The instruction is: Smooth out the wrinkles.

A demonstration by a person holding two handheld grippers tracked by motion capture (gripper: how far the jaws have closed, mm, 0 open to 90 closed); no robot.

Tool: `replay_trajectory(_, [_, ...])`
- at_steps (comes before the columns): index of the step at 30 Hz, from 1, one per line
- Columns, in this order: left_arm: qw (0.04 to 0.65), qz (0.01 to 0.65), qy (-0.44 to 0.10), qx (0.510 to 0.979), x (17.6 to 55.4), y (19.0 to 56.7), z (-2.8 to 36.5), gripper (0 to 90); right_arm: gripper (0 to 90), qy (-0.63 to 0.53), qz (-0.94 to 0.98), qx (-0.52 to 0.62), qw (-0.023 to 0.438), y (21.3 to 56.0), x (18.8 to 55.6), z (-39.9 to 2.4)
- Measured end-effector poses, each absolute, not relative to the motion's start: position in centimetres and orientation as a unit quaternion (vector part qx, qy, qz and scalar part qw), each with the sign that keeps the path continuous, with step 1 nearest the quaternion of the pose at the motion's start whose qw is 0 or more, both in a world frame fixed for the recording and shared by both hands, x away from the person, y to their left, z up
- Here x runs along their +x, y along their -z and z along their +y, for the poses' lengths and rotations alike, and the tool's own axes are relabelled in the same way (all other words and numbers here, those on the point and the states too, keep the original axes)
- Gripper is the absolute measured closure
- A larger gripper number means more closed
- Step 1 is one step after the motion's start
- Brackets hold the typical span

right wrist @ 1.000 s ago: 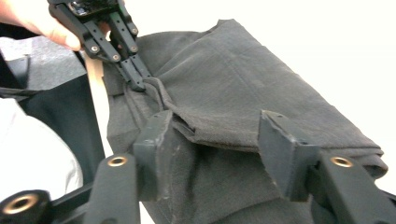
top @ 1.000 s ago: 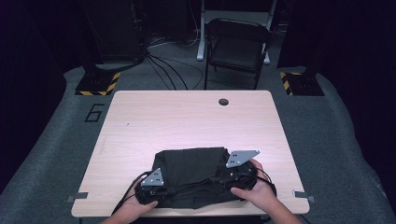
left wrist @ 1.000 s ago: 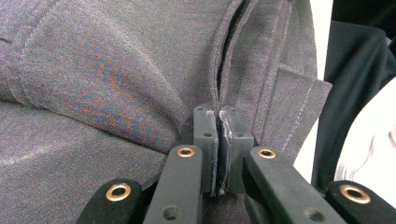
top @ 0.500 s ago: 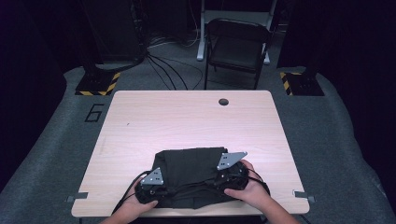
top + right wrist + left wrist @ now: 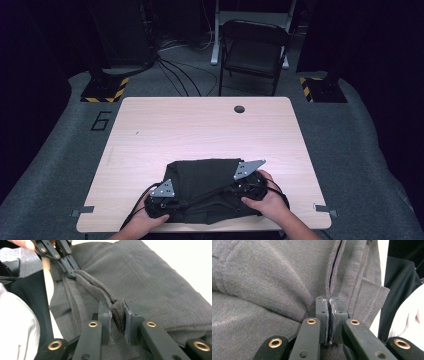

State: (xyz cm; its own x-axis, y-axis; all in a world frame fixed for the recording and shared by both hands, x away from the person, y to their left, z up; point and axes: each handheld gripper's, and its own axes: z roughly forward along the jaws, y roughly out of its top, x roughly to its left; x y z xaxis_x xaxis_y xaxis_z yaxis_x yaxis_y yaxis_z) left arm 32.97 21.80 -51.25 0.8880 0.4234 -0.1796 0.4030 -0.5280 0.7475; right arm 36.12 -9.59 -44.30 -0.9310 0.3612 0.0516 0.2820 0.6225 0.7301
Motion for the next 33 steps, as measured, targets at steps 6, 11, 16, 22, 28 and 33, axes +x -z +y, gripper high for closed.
replay_trajectory(6, [0.422,0.240,-0.017,0.874,32.9,51.3,21.7,85.9,79.7,-0.399,0.899,0.181,0.021,45.1,35.3,-10.2])
replay_trajectory(11, [0.416,0.232,-0.018,0.879,32.8,51.2,21.6,85.9,79.9,-0.383,0.902,0.200,-0.003,47.5,34.8,-11.3])
replay_trajectory(16, [0.419,0.226,-0.021,0.879,32.7,51.1,21.6,84.7,75.2,-0.365,0.911,0.193,-0.005,49.0,34.2,-11.2])
replay_trajectory(22, [0.451,0.221,0.006,0.864,32.6,49.8,22.5,68.7,65.2,-0.357,0.915,0.187,0.000,49.6,33.8,-11.0])
replay_trajectory(28, [0.483,0.237,-0.007,0.843,33.3,47.8,23.5,52.3,55.5,-0.366,0.912,0.187,-0.001,49.6,33.4,-11.0])
replay_trajectory(33, [0.468,0.265,-0.046,0.842,34.3,47.6,22.9,46.1,44.5,-0.367,0.912,0.185,-0.006,49.0,32.6,-10.9])
